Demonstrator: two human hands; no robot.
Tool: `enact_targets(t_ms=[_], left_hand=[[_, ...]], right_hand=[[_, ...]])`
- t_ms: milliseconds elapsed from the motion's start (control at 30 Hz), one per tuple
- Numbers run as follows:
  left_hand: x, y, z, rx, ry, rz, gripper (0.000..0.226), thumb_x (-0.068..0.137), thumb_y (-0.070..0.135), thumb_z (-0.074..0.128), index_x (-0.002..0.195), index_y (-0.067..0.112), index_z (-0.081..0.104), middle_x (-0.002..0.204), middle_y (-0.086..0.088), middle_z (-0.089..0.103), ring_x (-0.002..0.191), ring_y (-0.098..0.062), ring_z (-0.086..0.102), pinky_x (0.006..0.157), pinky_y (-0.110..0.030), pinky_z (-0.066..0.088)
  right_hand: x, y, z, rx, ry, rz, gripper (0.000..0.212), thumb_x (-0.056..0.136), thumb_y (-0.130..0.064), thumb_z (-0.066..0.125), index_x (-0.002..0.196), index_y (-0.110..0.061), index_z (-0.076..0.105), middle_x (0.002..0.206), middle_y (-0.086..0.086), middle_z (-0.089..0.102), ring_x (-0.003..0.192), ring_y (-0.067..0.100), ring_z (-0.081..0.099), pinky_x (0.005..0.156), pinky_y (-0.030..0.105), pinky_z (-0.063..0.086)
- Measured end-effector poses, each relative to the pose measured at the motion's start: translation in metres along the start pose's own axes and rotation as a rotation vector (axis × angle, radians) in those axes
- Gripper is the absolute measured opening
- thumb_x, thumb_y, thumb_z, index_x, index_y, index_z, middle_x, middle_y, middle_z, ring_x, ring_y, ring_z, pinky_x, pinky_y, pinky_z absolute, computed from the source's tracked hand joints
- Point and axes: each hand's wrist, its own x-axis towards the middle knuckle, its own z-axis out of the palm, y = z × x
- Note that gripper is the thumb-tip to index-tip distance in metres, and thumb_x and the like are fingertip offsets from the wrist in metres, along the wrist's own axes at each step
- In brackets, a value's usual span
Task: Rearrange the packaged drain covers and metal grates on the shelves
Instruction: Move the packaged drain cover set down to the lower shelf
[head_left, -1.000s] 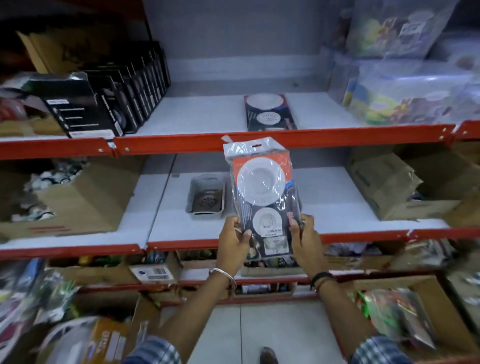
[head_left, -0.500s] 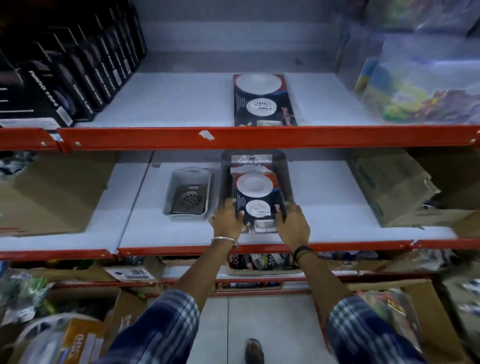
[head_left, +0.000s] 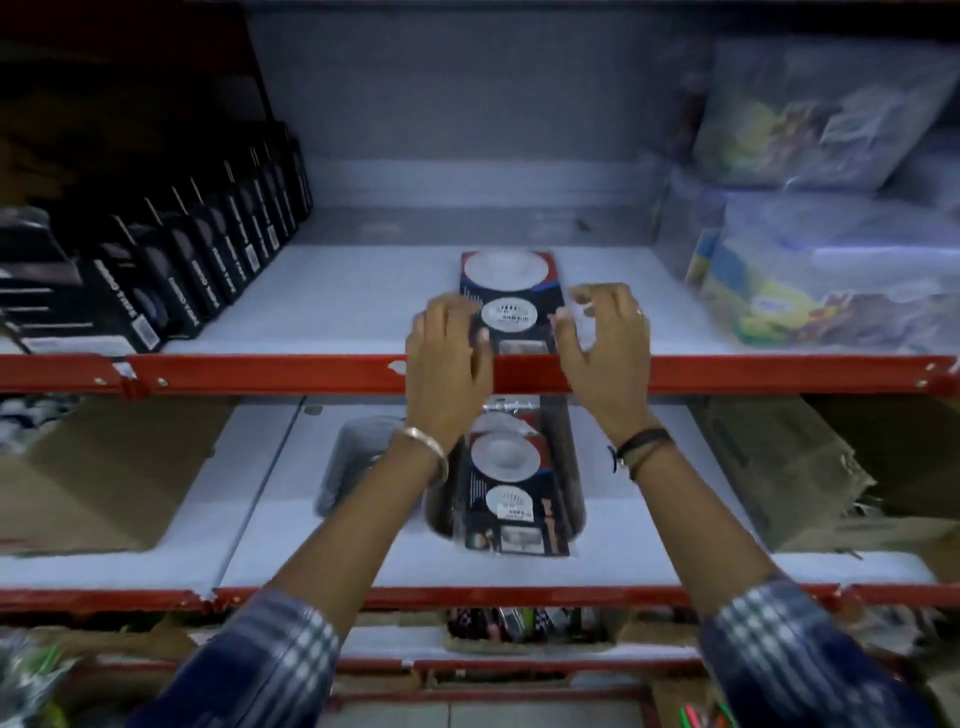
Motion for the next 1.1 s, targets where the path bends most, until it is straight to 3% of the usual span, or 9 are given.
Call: enact_targets(t_ms=[133,200,333,400,567,667,800,967,1100], left_hand=[[0.064,-0.006,0.002,0.135,-0.519,-0.486,0.044,0.090,0.013,0.048,0.128,-0.005,0.035,0.134,-0.028,0.041,0.124,-0.042,0.040,0.102,-0.046,0.038],[0.077,-0.005,0.004,0.050,-0.594,-0.575,0.044,0.089,0.008,0.046,0.128,-0.009,0.032,0.134,-0.031,0.043,0.125,-0.045,0.042,0.102,-0.044,0.038],[0.086,-0.002,-0.002,-0.322,-0.438,-0.699,0.034,0.085,-0.001,0.049,0.117,-0.002,0.037,0.123,-0.029,0.052,0.102,-0.040,0.059,0.073,-0.042,0.058],[0.079,0.000,-0.010,-0.409,-0.347,-0.691,0.036,0.084,-0.001,0.049,0.117,0.005,0.037,0.115,-0.025,0.057,0.093,-0.036,0.062,0.060,-0.033,0.054],[0.034,-0.002,-0.034,-0.590,-0.320,-0.715,0.031,0.082,-0.001,0.053,0.108,0.009,0.039,0.104,-0.023,0.063,0.087,-0.033,0.065,0.078,-0.044,0.057],[-0.007,0.002,-0.056,-0.629,-0.309,-0.703,0.032,0.080,0.000,0.056,0.104,0.015,0.041,0.085,-0.008,0.063,0.064,-0.017,0.061,0.061,-0.033,0.055],[-0.073,0.011,-0.085,-0.648,-0.264,-0.658,0.032,0.080,0.008,0.064,0.098,0.021,0.041,0.074,0.007,0.056,0.058,-0.001,0.057,0.056,-0.025,0.050],[-0.153,0.017,-0.110,-0.624,-0.362,-0.710,0.035,0.080,0.010,0.067,0.088,0.028,0.039,0.089,-0.013,0.060,0.077,-0.024,0.059,0.071,-0.042,0.054],[-0.196,0.015,-0.106,-0.581,-0.424,-0.756,0.035,0.079,0.010,0.067,0.100,0.014,0.039,0.088,-0.015,0.059,0.072,-0.021,0.056,0.064,-0.041,0.053]], right_hand=[[0.052,0.010,0.020,-0.481,-0.587,0.320,0.045,0.093,-0.036,0.045,0.124,-0.005,0.050,0.128,0.021,0.055,0.119,0.037,0.049,0.099,0.041,0.036],[0.061,0.012,0.029,-0.471,-0.726,0.398,0.047,0.094,-0.039,0.043,0.126,-0.005,0.049,0.134,0.019,0.052,0.123,0.036,0.047,0.102,0.041,0.033],[0.070,0.008,0.029,-0.151,-0.569,0.535,0.044,0.093,-0.033,0.049,0.123,0.000,0.046,0.130,0.021,0.053,0.118,0.037,0.051,0.096,0.040,0.043],[0.068,0.000,0.020,0.005,-0.439,0.544,0.041,0.094,-0.032,0.049,0.118,0.001,0.044,0.121,0.021,0.059,0.109,0.038,0.056,0.083,0.038,0.045],[0.021,-0.025,-0.013,0.179,-0.264,0.416,0.031,0.094,-0.032,0.048,0.107,-0.004,0.042,0.099,0.017,0.064,0.090,0.034,0.061,0.069,0.035,0.044],[-0.029,-0.039,-0.031,0.252,-0.218,0.365,0.021,0.096,-0.031,0.047,0.096,-0.013,0.036,0.071,-0.001,0.058,0.066,0.027,0.059,0.057,0.032,0.047],[-0.103,-0.049,-0.045,0.254,-0.145,0.315,0.017,0.096,-0.033,0.046,0.095,-0.021,0.034,0.065,-0.007,0.053,0.056,0.015,0.054,0.049,0.029,0.036],[-0.186,-0.048,-0.055,0.258,-0.172,0.332,0.018,0.096,-0.033,0.047,0.100,-0.017,0.040,0.055,-0.012,0.044,0.047,0.001,0.044,0.044,0.023,0.030],[-0.232,-0.036,-0.053,0.218,-0.242,0.393,0.023,0.095,-0.038,0.045,0.104,-0.018,0.041,0.056,-0.010,0.050,0.047,0.004,0.046,0.044,0.023,0.032]])
